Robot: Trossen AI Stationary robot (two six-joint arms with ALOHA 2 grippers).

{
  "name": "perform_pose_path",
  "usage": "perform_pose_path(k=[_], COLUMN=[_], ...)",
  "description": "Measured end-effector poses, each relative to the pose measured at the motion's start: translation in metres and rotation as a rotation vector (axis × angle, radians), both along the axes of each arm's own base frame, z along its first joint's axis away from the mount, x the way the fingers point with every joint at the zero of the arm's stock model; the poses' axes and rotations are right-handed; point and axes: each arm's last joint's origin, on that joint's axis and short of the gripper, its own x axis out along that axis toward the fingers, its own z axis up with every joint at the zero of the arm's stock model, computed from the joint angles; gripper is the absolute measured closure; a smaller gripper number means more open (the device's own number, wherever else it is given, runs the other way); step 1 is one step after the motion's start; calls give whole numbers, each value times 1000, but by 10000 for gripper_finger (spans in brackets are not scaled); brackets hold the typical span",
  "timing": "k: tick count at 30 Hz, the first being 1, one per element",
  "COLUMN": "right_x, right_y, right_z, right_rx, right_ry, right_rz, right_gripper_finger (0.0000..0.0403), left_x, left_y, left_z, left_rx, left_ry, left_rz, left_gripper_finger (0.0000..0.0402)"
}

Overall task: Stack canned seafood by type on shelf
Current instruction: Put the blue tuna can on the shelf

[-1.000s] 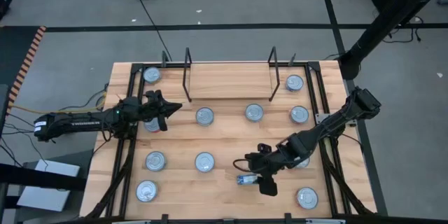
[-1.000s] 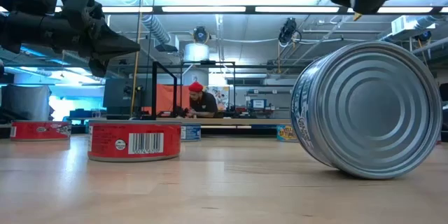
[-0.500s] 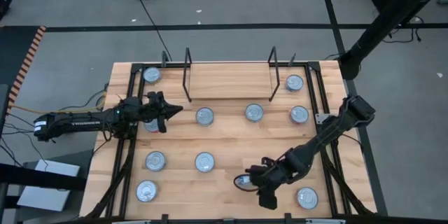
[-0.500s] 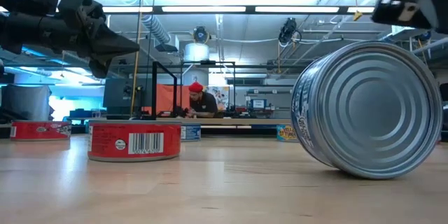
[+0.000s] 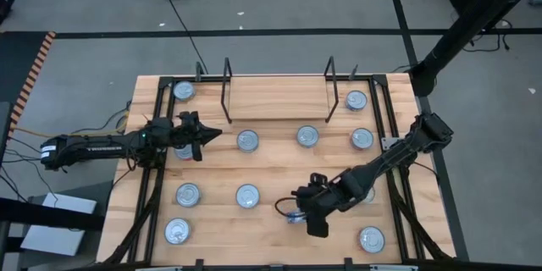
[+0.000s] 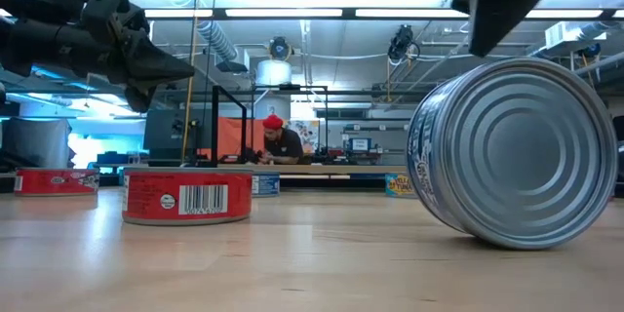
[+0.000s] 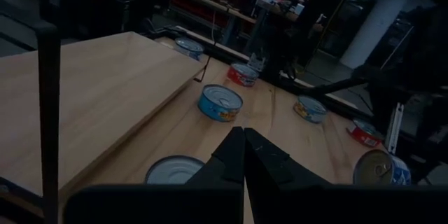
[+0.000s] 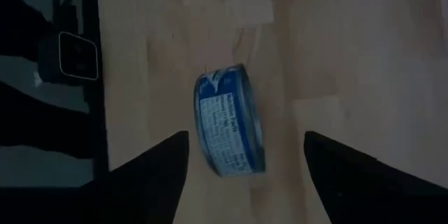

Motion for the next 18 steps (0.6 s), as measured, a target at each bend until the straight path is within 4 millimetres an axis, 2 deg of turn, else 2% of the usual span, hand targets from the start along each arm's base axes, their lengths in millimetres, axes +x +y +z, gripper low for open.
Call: perform_pose_path(k=[8,18], right_x=[5,14], right_y=[-5,11], right_z=[-1,-27], right_rx=[-49,-35], right_ry=[-23,14], right_rz=[95,135], right_gripper_finger=[105,105], left_x=[0,1], left_y=[-1,0], left_z=[0,-3], left_rx=[0,-4], left_ry=[0,21], left_rz=[-18,-18], left_gripper_finger=[396,396])
